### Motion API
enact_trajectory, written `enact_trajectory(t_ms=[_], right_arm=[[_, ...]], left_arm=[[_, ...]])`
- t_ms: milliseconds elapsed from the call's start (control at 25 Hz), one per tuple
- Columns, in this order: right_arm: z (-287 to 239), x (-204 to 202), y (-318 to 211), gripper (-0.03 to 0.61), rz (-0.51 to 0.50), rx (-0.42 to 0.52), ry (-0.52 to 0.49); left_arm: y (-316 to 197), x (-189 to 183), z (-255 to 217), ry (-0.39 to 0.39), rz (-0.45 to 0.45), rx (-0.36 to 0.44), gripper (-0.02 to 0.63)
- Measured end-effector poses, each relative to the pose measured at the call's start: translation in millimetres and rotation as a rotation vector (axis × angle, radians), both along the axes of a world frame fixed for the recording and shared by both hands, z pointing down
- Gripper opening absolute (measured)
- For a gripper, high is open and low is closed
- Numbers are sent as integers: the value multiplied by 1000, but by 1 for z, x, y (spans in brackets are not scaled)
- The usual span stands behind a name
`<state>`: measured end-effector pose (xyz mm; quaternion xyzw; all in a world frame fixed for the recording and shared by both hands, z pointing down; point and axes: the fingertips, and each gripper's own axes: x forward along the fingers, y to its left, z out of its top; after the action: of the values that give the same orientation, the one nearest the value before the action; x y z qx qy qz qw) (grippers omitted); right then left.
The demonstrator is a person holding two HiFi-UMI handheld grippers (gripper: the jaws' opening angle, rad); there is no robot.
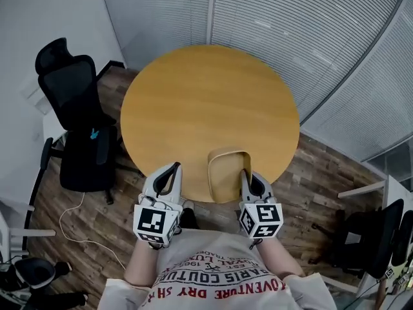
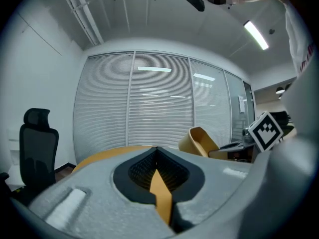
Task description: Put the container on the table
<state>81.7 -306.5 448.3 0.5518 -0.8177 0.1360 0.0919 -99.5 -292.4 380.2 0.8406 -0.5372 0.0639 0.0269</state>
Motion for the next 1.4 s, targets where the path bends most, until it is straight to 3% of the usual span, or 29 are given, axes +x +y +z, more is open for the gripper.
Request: enact_trajectory(t_ms=[320,600,1000,1400], right_arm=[[8,-43,-73,11,113,-28,7],[48,-69,-121,11,147,-141,52],[143,-66,-152,11,224,-396,37],[214,-62,-173,11,228,-509,150]], left_arm=[[-91,-53,5,3,86,-14,-3],[-141,-76,27,0,127,-45,-2],[-182,-82,76,22,159,-156,-2],[-206,-74,121,14,192,-243,-2]])
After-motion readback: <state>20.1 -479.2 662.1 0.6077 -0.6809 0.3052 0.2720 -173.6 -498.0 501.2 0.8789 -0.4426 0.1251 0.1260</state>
